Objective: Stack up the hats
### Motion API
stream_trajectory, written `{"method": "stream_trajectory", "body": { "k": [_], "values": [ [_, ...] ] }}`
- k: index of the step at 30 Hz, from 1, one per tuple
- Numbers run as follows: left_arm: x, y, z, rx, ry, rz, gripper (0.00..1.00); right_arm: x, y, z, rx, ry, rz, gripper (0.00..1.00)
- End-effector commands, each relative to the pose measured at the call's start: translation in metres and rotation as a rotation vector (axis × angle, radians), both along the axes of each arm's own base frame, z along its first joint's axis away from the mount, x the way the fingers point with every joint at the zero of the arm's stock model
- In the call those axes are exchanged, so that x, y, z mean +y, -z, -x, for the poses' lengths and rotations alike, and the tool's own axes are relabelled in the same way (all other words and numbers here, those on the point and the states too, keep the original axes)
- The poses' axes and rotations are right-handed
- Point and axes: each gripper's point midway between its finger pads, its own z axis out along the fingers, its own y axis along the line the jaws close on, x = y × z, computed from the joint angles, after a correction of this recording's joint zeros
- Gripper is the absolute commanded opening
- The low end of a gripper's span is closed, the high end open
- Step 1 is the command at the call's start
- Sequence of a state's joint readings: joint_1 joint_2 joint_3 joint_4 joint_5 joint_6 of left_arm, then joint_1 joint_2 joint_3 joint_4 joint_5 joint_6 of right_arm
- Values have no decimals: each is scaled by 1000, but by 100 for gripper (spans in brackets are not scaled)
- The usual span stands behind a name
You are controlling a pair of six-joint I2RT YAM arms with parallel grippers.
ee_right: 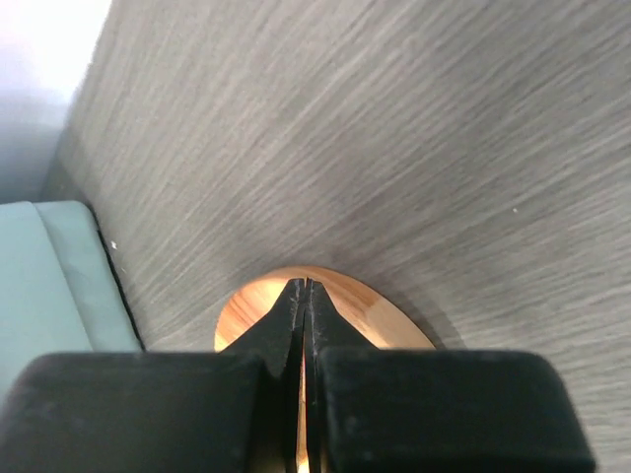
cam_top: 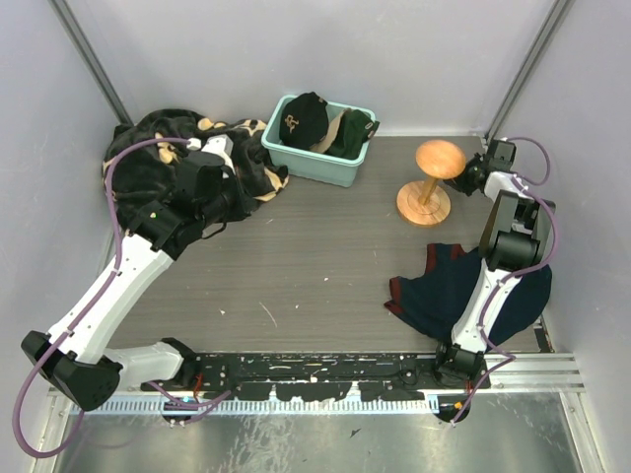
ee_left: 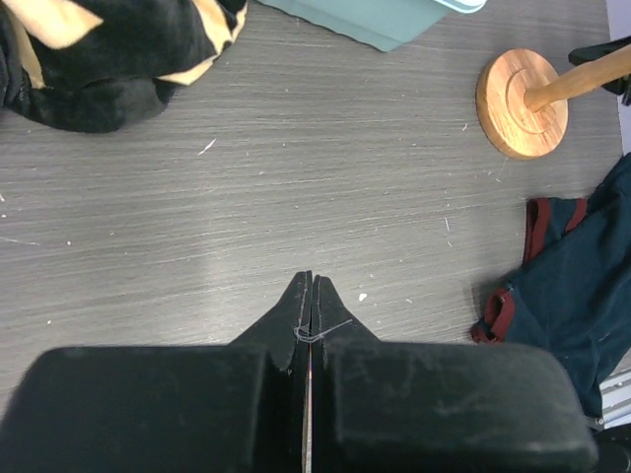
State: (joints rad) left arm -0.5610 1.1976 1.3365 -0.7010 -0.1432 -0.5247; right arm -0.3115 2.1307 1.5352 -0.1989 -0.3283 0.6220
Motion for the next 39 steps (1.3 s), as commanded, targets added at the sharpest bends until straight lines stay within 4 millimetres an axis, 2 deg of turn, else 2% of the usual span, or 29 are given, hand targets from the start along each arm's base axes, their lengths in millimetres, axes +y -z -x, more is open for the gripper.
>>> {"method": "stream_trajectory", "body": {
  "k": [1,6,10,15,19,23,25,28,32,33,37,39],
  "values": [
    [8,4,4,4,-14,-20,3,-10,-37,-29,-137,5,30,1],
    [11,1,5,6,-20,-32,3,-13,-5,-36,-50,3,9,1],
    [16,-2,6,2,-33,-51,3,-11,5,-37,-24,-7,13,1],
    [18,-3,5,-7,-47,-45,3,1,8,-19,16,-28,17,1],
    [16,1,2,-6,-46,-34,3,27,16,0,48,-81,17,1],
    [13,4,2,2,-35,-25,2,66,34,22,98,-148,5,1],
    [13,6,4,5,-34,-24,2,81,43,37,125,-166,4,1],
    [18,7,7,-2,-38,-25,3,115,51,61,146,-217,-9,1],
    [26,10,10,-4,-49,-26,3,180,60,98,194,-321,-28,1],
    [27,11,11,-7,-50,-27,3,198,60,113,207,-338,-36,1],
    [33,14,12,-12,-56,-23,3,278,51,153,213,-435,-105,1],
    [34,14,12,-14,-57,-21,3,306,42,167,207,-483,-94,1]
  ]
}}
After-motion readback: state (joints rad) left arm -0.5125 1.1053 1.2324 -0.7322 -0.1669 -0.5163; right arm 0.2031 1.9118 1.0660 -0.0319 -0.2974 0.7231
